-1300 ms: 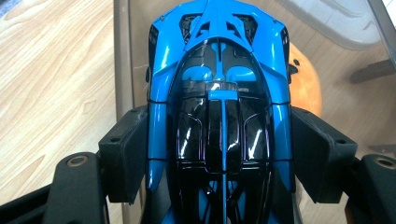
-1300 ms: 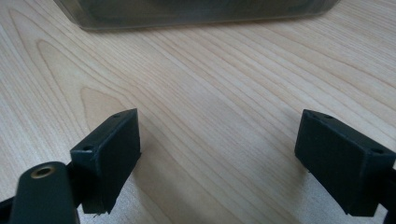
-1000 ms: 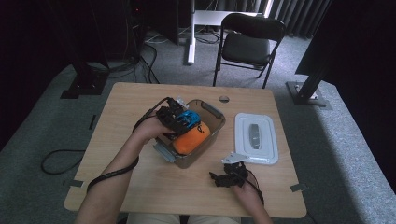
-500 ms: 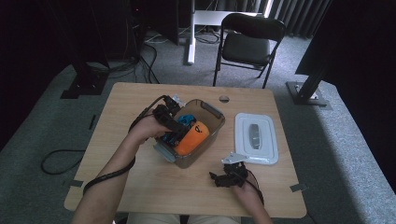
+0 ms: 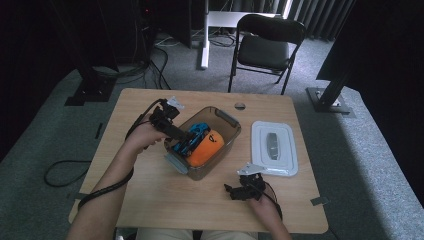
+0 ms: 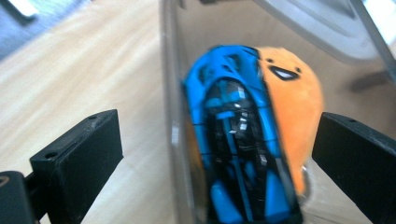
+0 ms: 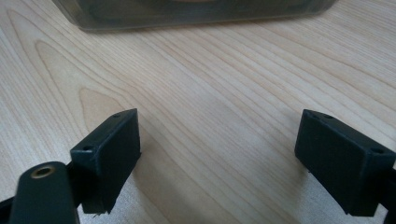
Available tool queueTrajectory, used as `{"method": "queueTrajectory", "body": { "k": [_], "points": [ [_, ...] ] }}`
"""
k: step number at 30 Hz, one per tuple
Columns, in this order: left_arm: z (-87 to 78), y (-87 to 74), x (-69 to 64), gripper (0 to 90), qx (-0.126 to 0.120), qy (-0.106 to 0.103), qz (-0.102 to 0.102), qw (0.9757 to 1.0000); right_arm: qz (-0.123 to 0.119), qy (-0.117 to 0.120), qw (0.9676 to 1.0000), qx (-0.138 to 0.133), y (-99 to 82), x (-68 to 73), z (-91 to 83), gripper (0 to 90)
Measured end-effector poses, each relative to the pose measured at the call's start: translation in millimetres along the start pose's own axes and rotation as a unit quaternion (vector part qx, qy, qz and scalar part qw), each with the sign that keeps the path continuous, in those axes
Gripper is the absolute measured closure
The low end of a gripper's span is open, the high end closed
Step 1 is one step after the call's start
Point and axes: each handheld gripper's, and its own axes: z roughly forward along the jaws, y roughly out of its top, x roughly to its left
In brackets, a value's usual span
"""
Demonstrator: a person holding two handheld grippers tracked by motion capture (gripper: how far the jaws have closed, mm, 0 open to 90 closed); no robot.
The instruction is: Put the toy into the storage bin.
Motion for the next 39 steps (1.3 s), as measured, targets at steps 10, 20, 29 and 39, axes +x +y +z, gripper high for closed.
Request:
{"method": "queueTrajectory", "body": {
  "k": [10,20,29,39],
  "points": [
    [-7.2,-20.4,23.3,2.6,-0.015,0.01,-0.037,0.9991,0.003,-0.001,1.0,0.0,0.2,-0.2,0.1,13.7],
    [-9.7,-45.0,44.2,2.6,-0.027,0.022,-0.062,0.9975,0.003,0.0,1.0,0.0,1.0,-0.3,0.6,13.7],
    [-0.1,-73.5,71.2,4.0,-0.022,0.028,-0.112,0.9931,0.009,-0.001,0.9999,-0.014,11.7,-4.9,-4.4,13.7],
    [30.0,-105.0,86.5,4.0,-0.006,0.028,-0.142,0.9895,0.018,-0.007,0.9996,-0.021,24.0,-13.8,-0.8,13.7]
  ]
}}
